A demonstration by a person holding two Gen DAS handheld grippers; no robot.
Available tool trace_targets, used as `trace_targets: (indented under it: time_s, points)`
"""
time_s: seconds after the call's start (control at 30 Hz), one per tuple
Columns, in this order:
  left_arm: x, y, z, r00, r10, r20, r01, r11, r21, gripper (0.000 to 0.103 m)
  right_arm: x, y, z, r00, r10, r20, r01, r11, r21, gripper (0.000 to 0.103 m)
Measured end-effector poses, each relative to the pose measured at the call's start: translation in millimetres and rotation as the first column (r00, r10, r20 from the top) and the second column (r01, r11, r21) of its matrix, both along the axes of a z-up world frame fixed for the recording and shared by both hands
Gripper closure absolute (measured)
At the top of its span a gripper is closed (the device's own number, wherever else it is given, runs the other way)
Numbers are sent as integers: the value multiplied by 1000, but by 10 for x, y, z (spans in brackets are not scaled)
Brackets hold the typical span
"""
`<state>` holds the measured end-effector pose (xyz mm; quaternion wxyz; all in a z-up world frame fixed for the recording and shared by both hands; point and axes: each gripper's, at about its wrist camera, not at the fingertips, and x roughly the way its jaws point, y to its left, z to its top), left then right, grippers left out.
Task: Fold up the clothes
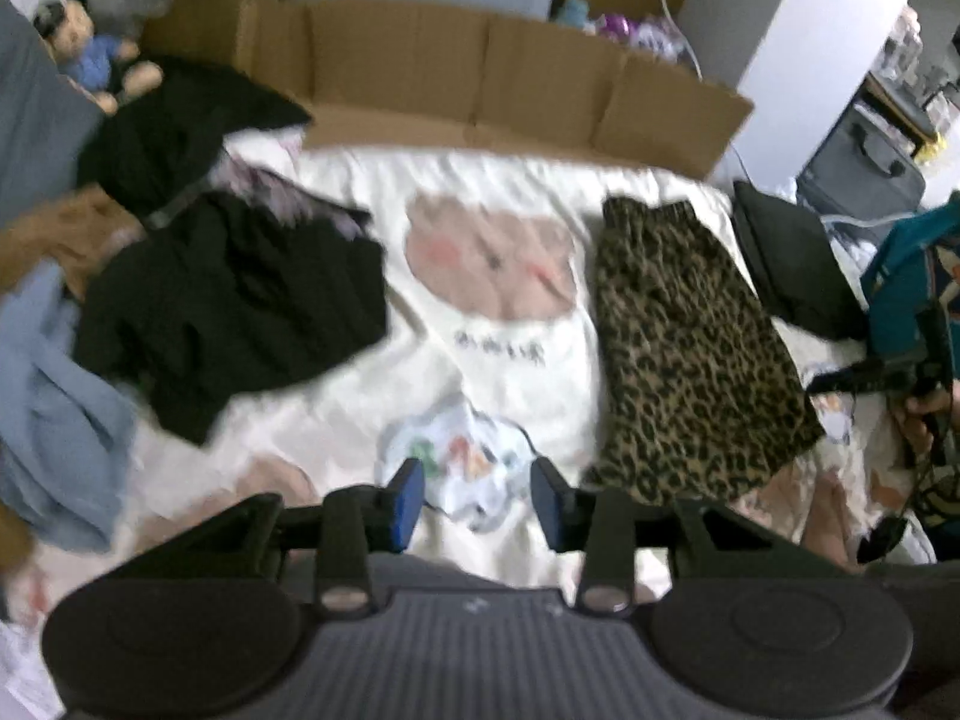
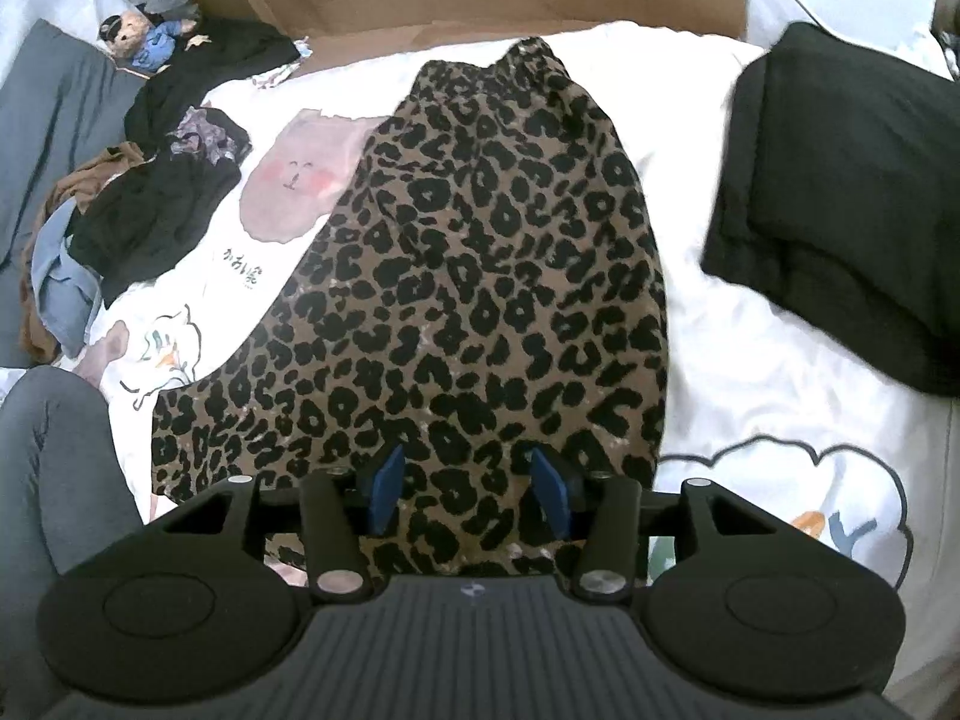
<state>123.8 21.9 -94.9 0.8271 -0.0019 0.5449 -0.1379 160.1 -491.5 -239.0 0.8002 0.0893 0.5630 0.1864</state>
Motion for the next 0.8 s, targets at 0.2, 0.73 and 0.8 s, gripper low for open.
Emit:
trace_targets:
  time_s: [0.2, 0.73, 0.8]
  points:
    - [25, -451, -596, 996, -27, -91, 18, 995, -103, 59, -98, -175, -35, 998, -70, 9, 70, 998, 8, 40]
    - [182, -841, -1692, 974, 9, -226, -57, 977, -207, 61, -295, -446, -304, 985, -170, -44, 171, 985, 29, 39]
    - [181, -840, -1773, 971, 8, -237, -62, 973, -223, 61, -305, -462, -327, 982, -182, -49, 184, 982, 36, 39]
